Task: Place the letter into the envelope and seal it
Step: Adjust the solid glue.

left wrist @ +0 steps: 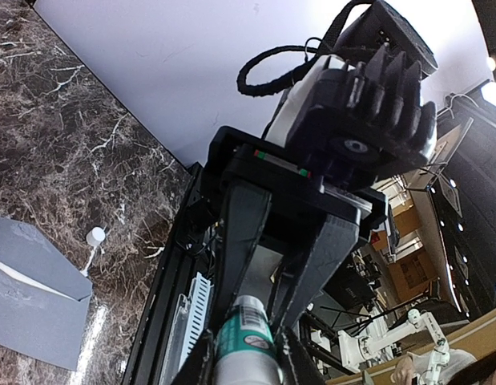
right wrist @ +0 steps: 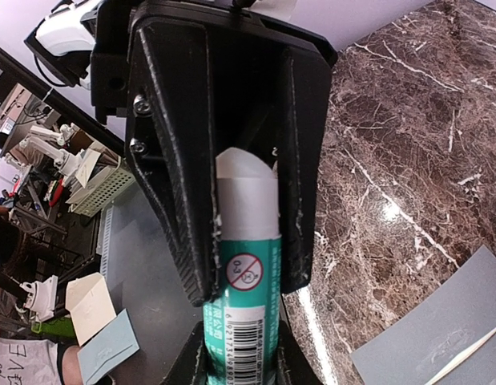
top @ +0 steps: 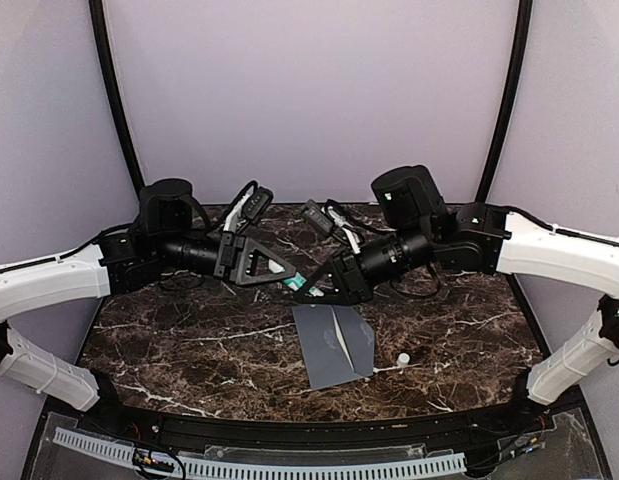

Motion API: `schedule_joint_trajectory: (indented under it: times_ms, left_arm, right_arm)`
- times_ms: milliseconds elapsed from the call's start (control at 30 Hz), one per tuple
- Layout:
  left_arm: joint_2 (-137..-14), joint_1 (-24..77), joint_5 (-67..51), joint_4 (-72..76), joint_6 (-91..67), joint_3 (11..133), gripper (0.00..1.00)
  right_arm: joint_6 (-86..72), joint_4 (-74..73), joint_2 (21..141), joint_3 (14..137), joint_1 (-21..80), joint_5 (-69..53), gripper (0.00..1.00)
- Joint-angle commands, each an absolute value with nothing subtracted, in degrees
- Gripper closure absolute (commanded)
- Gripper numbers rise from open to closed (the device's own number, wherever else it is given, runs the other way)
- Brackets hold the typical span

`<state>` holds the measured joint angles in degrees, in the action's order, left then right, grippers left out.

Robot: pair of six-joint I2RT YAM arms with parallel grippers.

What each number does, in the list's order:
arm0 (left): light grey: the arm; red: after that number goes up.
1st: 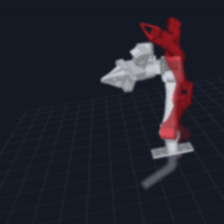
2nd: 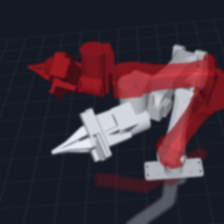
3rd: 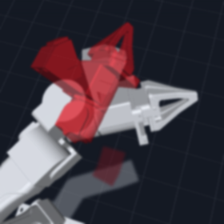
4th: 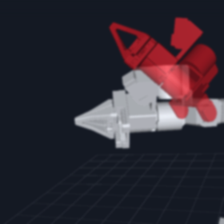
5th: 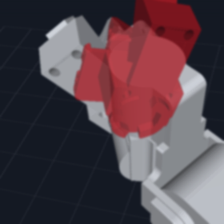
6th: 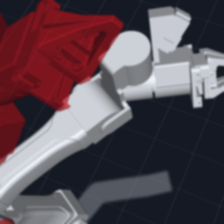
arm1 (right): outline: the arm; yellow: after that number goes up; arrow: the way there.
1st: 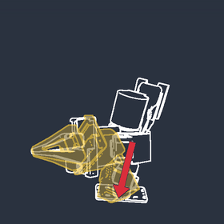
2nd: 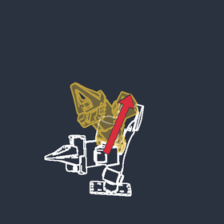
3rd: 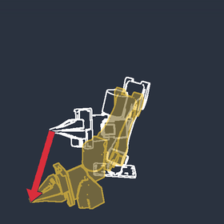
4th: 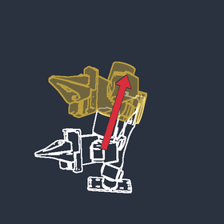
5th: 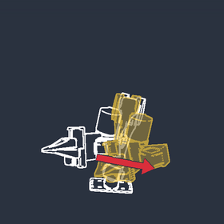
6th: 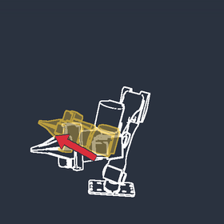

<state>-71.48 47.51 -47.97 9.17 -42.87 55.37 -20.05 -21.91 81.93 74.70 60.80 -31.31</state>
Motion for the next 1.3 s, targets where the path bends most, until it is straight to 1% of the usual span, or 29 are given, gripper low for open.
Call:
schedule_joint_trajectory:
  times_ms: [0,67,333,400,500,567,633,767,833,933,1000,1267]
  left_arm:
    - [-71.34,47.37,-50.14,10.54,-42.97,56.78,0.79]
    - [-71.43,47.37,-50.36,10.53,-42.92,56.70,0.79]
    - [-71.23,47.37,-49.30,12.31,-44.03,56.31,0.96]
    - [-71.01,47.37,-48.42,14.91,-45.65,55.51,0.98]
    - [-70.53,47.35,-45.84,19.18,-48.03,53.78,1.00]
    - [-70.00,47.37,-43.32,23.07,-50.77,52.34,1.00]
    - [-69.39,47.37,-39.71,26.65,-52.13,51.15,1.00]
    - [-68.46,47.33,-31.80,33.63,-53.87,49.19,1.00]
    - [-68.12,47.35,-28.76,36.25,-54.43,48.24,1.00]
    - [-67.61,47.37,-25.26,38.26,-54.50,46.91,1.00]
    - [-67.40,47.31,-24.24,38.51,-54.49,46.51,1.00]
    - [-67.17,47.42,-24.63,39.66,-55.50,45.21,1.00]
  right_arm:
    - [-18.41,-22.52,82.51,77.13,60.54,-30.24,0.91]
    - [-18.16,-22.83,82.62,77.38,60.51,-29.96,0.91]
    - [-19.01,-20.96,81.14,76.00,59.94,-27.50,0.90]
    - [-20.11,-19.07,80.00,74.76,59.58,-26.57,0.81]
    - [-22.91,-14.28,77.95,71.99,59.02,-25.46,0.70]
    - [-25.54,-8.76,76.16,68.80,58.82,-24.59,0.55]
    - [-28.69,-3.14,74.41,65.55,58.83,-23.43,0.45]
    - [-37.36,12.20,70.87,57.19,58.85,-19.69,0.34]
    - [-42.64,19.52,70.16,53.37,58.84,-17.58,0.31]
    - [-50.00,30.44,70.34,48.57,58.90,-16.18,0.29]
    - [-52.22,34.74,71.18,47.33,58.94,-15.71,0.29]
    - [-52.99,33.42,75.82,52.73,58.81,-17.08,0.34]
